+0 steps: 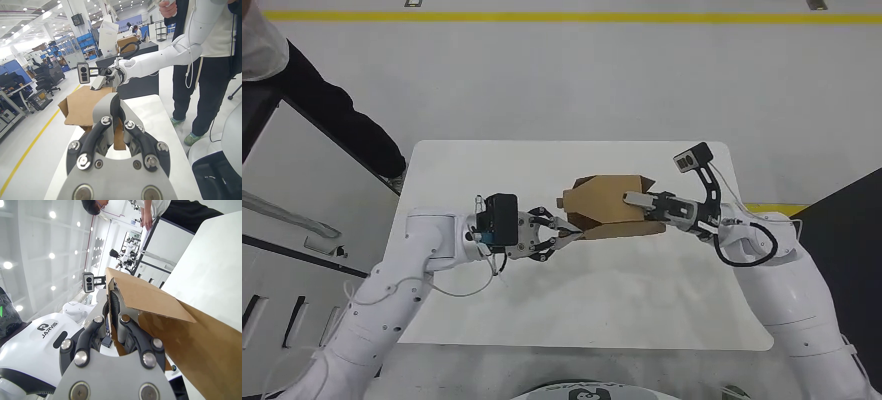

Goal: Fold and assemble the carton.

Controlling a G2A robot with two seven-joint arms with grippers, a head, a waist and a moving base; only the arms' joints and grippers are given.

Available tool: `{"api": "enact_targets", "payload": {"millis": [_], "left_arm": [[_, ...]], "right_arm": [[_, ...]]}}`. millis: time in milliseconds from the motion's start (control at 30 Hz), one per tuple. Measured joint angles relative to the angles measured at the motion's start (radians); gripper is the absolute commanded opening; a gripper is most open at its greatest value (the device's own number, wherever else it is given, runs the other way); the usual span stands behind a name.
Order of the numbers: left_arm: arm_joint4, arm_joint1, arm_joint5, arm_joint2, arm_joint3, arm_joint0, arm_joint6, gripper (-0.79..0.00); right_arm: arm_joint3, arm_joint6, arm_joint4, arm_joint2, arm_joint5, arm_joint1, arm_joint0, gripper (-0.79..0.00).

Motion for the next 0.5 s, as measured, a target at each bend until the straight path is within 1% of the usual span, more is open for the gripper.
{"api": "enact_targets", "payload": {"millis": [333,500], "left_arm": [[-0.010,0.014,0.000,0.021,0.007,-0.013,-0.003,-0.785],[-0.012,0.020,0.033,-0.025,0.045,-0.016,-0.027,-0.785]], "right_arm": [[0.004,-0.015,-0.003,-0.002,0.007,0.000,0.001,-0.785],[0.006,-0.012,0.002,0.003,0.000,0.000,0.001,-0.785]]}}
